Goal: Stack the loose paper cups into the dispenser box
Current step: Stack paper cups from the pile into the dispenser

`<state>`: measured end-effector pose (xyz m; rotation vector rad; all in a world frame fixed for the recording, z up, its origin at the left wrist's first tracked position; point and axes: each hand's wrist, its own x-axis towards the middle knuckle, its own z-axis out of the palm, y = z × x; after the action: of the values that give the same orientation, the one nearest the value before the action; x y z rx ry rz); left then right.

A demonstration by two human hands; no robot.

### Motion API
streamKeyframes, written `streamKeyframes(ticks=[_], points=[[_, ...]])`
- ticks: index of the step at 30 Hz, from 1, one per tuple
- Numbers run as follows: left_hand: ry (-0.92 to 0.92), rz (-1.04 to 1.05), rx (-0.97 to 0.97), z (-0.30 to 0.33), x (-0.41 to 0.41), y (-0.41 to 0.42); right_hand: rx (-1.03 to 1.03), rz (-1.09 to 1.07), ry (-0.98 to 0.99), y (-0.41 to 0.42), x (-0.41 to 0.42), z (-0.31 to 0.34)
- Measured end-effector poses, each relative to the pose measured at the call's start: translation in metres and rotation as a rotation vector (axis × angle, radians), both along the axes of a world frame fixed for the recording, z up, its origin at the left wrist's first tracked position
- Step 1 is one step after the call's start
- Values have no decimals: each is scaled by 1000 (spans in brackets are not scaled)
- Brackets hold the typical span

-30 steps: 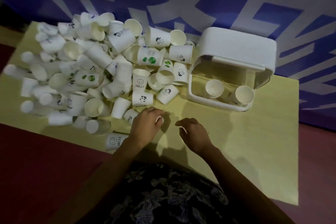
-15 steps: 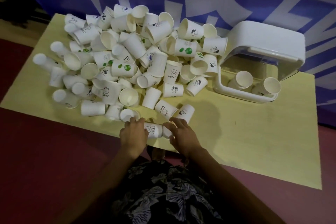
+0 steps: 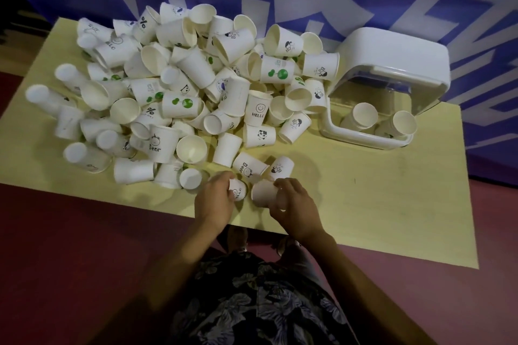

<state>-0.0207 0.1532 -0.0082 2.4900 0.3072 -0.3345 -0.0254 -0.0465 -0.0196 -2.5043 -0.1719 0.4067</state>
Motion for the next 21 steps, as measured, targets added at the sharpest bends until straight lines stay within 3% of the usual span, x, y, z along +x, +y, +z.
streamKeyframes(ticks=[5, 8, 13, 21], points=[[-180, -18, -26, 33, 27, -24, 380, -367, -90, -14, 13, 31], [-253, -48, -98, 49, 46, -49, 529, -393, -121, -21, 26, 44], [-390, -215, -115, 63, 78, -94, 318, -217, -240, -51, 46, 62], [-408, -338, -39, 79, 121, -168, 20, -242, -483, -137, 83, 70]])
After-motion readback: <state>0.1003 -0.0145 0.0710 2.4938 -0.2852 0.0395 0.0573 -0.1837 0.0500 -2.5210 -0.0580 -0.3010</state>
